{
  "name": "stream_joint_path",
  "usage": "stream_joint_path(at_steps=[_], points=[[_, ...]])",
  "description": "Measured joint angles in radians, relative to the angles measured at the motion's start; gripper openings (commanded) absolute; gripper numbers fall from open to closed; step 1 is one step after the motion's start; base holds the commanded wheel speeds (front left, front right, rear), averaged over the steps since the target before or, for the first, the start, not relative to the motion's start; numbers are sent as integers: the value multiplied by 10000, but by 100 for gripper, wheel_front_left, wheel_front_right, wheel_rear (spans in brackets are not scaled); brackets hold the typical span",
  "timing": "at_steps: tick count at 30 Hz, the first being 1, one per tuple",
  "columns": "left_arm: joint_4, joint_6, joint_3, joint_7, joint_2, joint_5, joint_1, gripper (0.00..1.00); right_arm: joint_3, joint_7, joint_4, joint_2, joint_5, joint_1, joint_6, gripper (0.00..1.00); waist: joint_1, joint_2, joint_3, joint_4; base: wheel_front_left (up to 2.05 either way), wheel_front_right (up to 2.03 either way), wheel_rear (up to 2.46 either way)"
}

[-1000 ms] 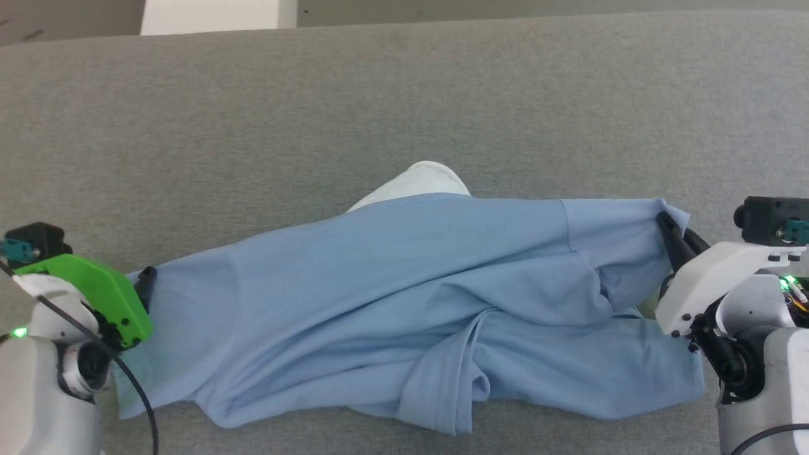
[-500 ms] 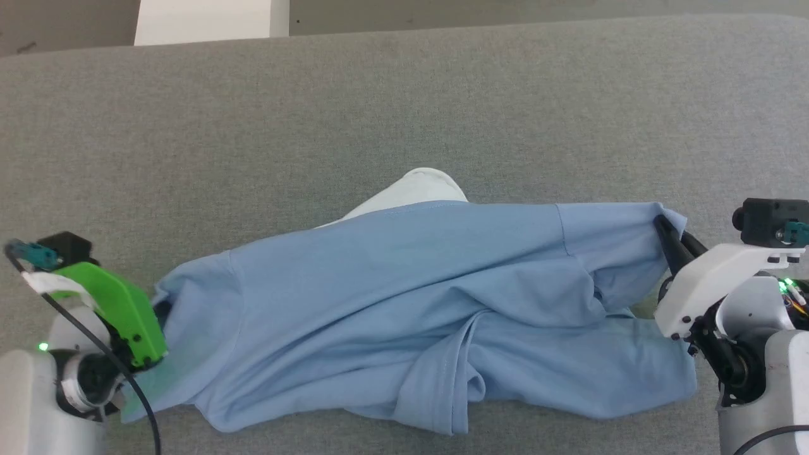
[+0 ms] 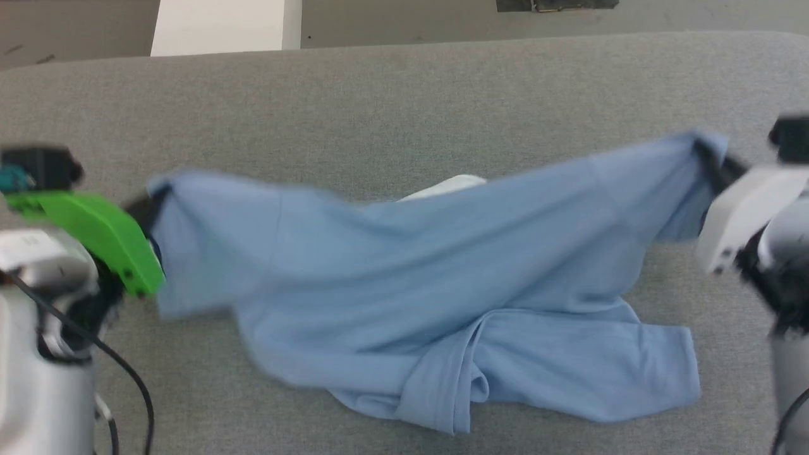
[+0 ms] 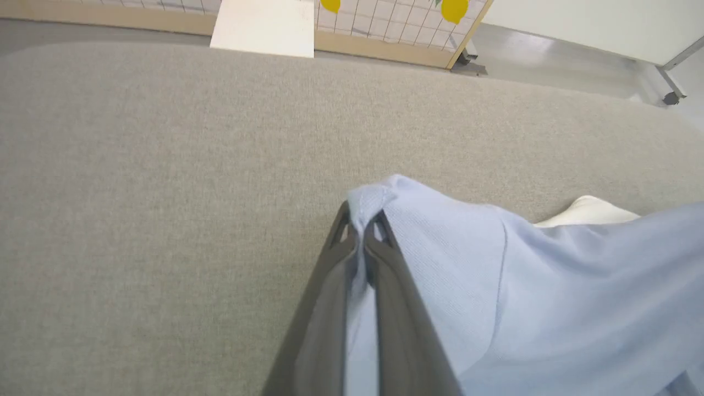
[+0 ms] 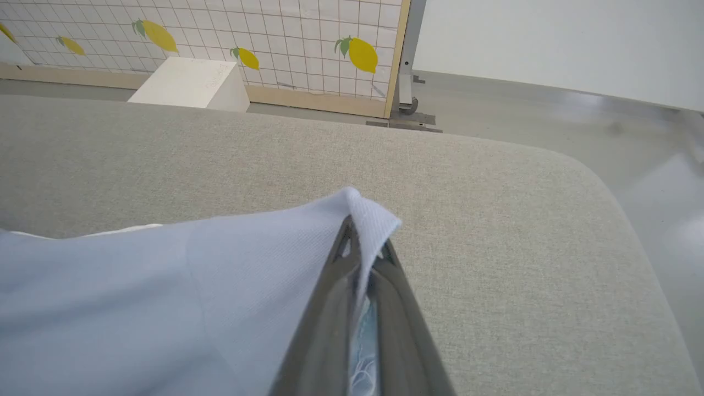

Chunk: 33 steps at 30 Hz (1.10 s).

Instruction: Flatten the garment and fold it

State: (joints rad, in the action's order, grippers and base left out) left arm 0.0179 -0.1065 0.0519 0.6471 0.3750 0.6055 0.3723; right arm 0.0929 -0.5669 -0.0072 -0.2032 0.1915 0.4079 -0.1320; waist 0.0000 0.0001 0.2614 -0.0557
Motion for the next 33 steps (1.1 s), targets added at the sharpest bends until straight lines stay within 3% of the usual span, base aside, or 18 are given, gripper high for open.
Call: stream_joint_path(at_steps=[7, 11, 21, 28, 33], points=[[-2, -35, -67, -1014, 343, -533, 2478, 0, -972, -673, 777, -1480, -25, 2949, 0, 0, 0, 0, 498, -14, 0, 0, 0], [437, 439, -107, -1960, 378, -1365, 4456, 0, -1346, -627, 1584, -1925, -253, 5100, -2, 0, 0, 0, 952, -47, 0, 0, 0], [1699, 1517, -31, -5131, -102, -2522, 8972, 0, -1216, 993, 3154, -1705, -1407, 9611, -4, 0, 1, 0, 2036, -103, 0, 0, 0], [2516, 1595, -21, -6464, -215, -2642, 10518, 0, -880, 2886, 4128, -1296, -2105, 11450, -4, 0, 2, 0, 2487, -143, 0, 0, 0], [3302, 1179, -359, -6587, -230, -2642, 10069, 0, -1315, 3657, 5070, -1243, -1862, 11124, -4, 0, 1, 0, 2448, -23, 0, 0, 0]])
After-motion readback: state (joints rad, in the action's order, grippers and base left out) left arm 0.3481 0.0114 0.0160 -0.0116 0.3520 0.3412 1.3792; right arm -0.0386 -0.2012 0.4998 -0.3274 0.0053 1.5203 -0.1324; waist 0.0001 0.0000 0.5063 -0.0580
